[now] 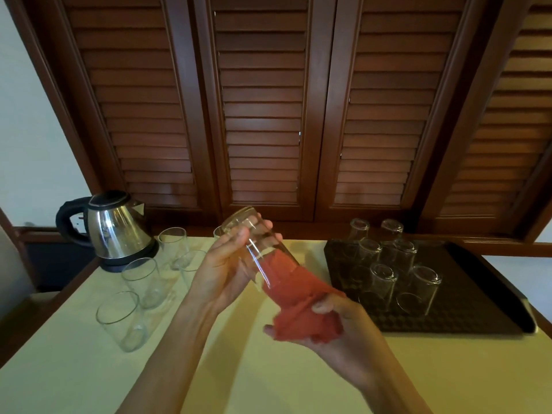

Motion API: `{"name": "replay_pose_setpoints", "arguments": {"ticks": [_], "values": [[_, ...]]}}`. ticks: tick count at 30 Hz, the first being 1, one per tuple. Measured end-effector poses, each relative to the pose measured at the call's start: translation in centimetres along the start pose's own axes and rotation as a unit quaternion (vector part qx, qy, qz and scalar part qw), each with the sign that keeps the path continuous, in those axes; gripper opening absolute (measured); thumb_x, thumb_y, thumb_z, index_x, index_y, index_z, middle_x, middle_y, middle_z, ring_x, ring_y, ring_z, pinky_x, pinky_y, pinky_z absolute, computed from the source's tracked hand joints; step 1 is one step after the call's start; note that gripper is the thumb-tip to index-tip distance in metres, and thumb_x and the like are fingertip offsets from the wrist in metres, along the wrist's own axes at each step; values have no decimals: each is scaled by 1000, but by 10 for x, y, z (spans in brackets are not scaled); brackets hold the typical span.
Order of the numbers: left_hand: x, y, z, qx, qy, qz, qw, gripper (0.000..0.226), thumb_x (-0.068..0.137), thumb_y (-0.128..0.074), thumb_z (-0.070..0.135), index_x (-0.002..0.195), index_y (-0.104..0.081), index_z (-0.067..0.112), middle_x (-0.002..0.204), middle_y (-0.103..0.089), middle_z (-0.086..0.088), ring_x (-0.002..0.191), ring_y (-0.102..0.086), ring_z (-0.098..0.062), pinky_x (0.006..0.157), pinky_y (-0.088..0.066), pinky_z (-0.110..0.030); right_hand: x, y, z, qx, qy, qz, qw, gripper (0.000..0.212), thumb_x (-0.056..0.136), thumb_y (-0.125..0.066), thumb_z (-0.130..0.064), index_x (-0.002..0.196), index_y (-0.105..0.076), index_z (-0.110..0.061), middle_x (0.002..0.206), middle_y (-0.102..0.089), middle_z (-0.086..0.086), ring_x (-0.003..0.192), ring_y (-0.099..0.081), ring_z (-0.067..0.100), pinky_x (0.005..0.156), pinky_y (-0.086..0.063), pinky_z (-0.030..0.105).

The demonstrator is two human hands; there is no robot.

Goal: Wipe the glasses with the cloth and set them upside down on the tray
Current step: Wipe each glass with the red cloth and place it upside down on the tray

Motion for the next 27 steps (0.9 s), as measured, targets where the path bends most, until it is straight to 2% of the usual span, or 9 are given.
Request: {"name": "replay_pose_setpoints", "arguments": {"ticks": [2, 5, 7, 10, 12, 14, 18, 24, 27], "values": [[0, 8, 4, 15, -1, 50, 999, 81, 56, -102, 46, 119, -68, 9, 115, -75, -12, 103, -75, -30, 85, -64, -43, -4, 18, -15, -51, 19, 91, 994, 46, 71, -55, 3, 114, -70, 2, 102, -71, 30, 80, -70, 43, 76, -60, 55], [-4, 15, -8, 44, 27, 164, 985, 91, 68, -73, 73, 138, -61, 16, 128, -73, -11, 101, -76, -20, 88, -61, -36, -11, 29, -48, -117, 208, 196, 951, 36, 88, -54, 1, 116, -69, -16, 101, -74, 11, 82, -71, 27, 65, -59, 34], [-8, 10, -26, 32, 61, 184, 980, 92, 77, -56, 73, 150, -52, 16, 123, -73, -11, 101, -74, -19, 86, -59, -36, -12, -3, -54, -331, 336, 160, 867, 42, 95, -59, -14, 131, -64, -34, 117, -73, -4, 94, -65, 17, 76, -53, 30], [-15, -11, -43, 15, 96, 119, 988, 55, 101, -55, 53, 139, -58, 13, 124, -68, -13, 120, -63, -31, 91, -58, -42, 3, -34, -31, -575, 357, 75, 732, 47, 99, -50, -43, 146, -45, -44, 149, -53, -16, 132, -48, 6, 111, -38, 44], [-23, -23, -45, 8, 112, 49, 992, 49, 99, -57, 37, 142, -57, 15, 131, -62, -17, 124, -56, -37, 95, -54, -57, 12, -32, -41, -542, 322, 64, 773, 48, 101, -50, -45, 148, -42, -45, 150, -50, -17, 141, -42, 3, 117, -36, 50], [-30, -32, -38, 38, 123, -17, 991, 64, 88, -67, 28, 150, -49, 29, 135, -58, -17, 120, -60, -40, 94, -53, -70, 17, -24, -46, -450, 259, 33, 854, 44, 104, -51, -39, 147, -46, -41, 134, -64, -4, 120, -62, 10, 97, -55, 38], [-31, -30, -23, 280, 91, -35, 955, 92, 69, -85, -2, 143, -48, 38, 127, -64, -15, 109, -72, -38, 89, -59, -68, 14, -9, -39, -387, 228, 22, 893, 42, 105, -48, -37, 143, -55, -20, 125, -70, 9, 114, -68, 25, 89, -58, 36], [-16, -15, -13, 477, 3, 67, 876, 77, 49, -93, 10, 118, -63, 28, 99, -72, 5, 93, -71, -21, 72, -61, -31, 16, -13, -39, -381, 252, 37, 889, 44, 108, -42, -32, 150, -47, -19, 134, -66, 4, 125, -62, 25, 101, -54, 42], [-16, -20, -24, 554, -16, 70, 829, 73, 50, -94, 5, 106, -60, 35, 95, -68, 12, 89, -68, -13, 60, -52, -20, 18, -29, -63, -459, 314, 45, 830, 43, 109, -39, -34, 150, -46, -24, 147, -56, -6, 136, -52, 26, 110, -44, 56]]}}
Point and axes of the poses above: each hand's wrist, its own x-axis towards the middle knuckle, its own y-axis out of the back of the hand, z = x × y, the point moved 8 cm from there along x, towards the middle knuckle
